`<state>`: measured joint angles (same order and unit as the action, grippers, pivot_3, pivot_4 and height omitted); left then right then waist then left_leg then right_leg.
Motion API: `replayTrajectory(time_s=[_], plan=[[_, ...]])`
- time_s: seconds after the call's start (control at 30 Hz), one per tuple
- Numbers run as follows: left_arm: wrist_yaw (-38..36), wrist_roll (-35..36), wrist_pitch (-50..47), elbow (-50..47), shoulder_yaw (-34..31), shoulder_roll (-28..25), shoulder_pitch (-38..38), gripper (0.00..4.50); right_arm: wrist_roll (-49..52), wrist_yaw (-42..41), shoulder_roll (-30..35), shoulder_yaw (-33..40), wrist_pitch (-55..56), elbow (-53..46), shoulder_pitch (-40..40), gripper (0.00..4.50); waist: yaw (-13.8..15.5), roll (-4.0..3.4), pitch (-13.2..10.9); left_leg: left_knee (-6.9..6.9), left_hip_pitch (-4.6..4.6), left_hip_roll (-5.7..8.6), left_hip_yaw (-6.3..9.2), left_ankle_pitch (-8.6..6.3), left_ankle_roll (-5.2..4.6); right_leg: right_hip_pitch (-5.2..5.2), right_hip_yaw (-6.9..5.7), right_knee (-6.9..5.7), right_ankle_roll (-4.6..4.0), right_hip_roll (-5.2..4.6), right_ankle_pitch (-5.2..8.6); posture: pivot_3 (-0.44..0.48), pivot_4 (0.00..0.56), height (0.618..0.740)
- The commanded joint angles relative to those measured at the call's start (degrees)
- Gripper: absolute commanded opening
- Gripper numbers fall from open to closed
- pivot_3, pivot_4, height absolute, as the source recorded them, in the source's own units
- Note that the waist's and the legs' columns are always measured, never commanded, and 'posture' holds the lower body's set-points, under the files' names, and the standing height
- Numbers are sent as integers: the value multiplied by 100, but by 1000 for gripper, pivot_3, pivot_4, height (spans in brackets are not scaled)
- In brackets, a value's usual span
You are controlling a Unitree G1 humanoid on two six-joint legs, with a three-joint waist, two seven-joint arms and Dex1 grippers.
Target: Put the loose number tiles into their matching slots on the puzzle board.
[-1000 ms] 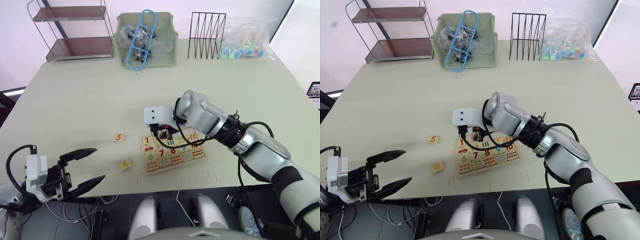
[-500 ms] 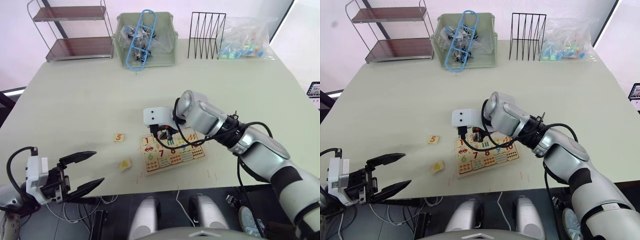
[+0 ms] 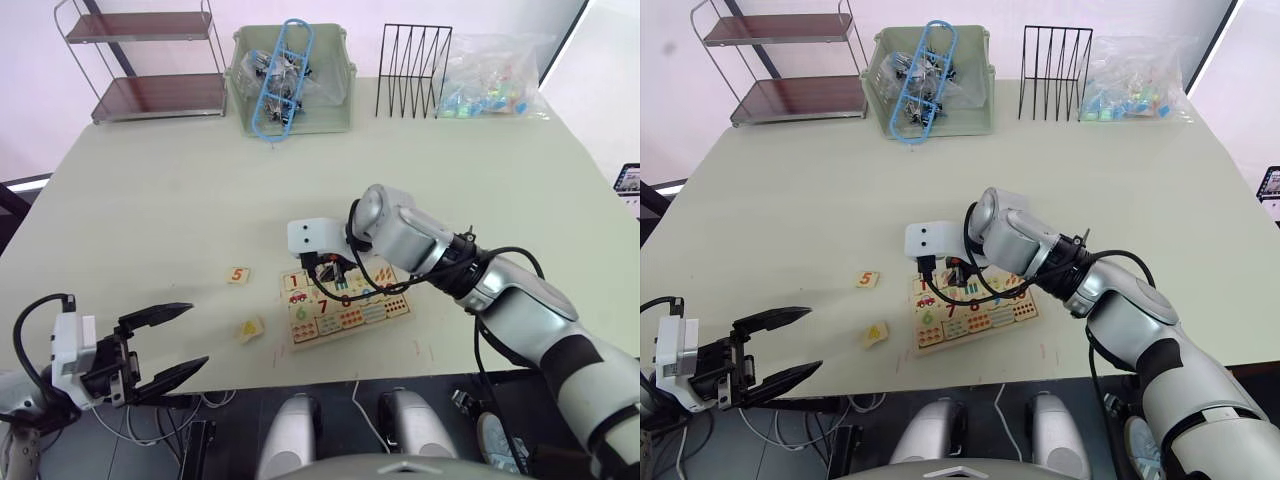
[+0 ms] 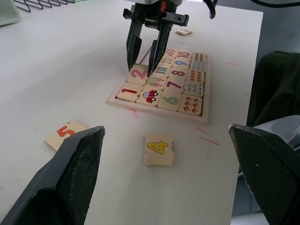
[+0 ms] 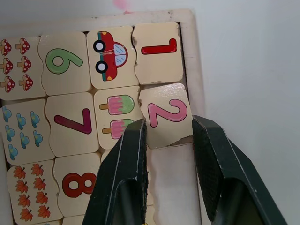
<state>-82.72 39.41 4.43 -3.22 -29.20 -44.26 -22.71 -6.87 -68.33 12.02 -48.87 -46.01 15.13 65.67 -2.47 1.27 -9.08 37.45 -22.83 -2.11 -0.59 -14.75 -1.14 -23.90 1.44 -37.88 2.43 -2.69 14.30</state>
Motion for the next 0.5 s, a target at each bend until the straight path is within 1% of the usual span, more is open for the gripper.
replayTrajectory(time_s=[0.03,0.37,0.43,0.5], plan=[[-48,-4,112,9,-223,22,-29,4500,-55,0,-55,100,78,5,26,833,0,0,0,0,0,0,1,0,0,0,0,0,0,0,0,0,150,740],[-80,-5,149,40,-233,28,-47,4500,-107,-21,-87,116,177,96,9,833,-5,-3,-2,0,1,0,2,0,0,0,-1,-2,-17,0,9,0,150,740],[-89,-9,158,58,-219,27,-28,4500,-126,-34,-78,107,219,107,1,1869,-4,-4,-3,0,1,0,2,0,0,0,-1,-1,-17,0,9,0,150,740],[-96,-13,164,76,-199,25,-4,4500,-149,-43,-68,107,259,120,-11,2689,-3,-6,-3,0,1,0,2,0,0,0,-1,-1,-17,0,9,0,150,740]])
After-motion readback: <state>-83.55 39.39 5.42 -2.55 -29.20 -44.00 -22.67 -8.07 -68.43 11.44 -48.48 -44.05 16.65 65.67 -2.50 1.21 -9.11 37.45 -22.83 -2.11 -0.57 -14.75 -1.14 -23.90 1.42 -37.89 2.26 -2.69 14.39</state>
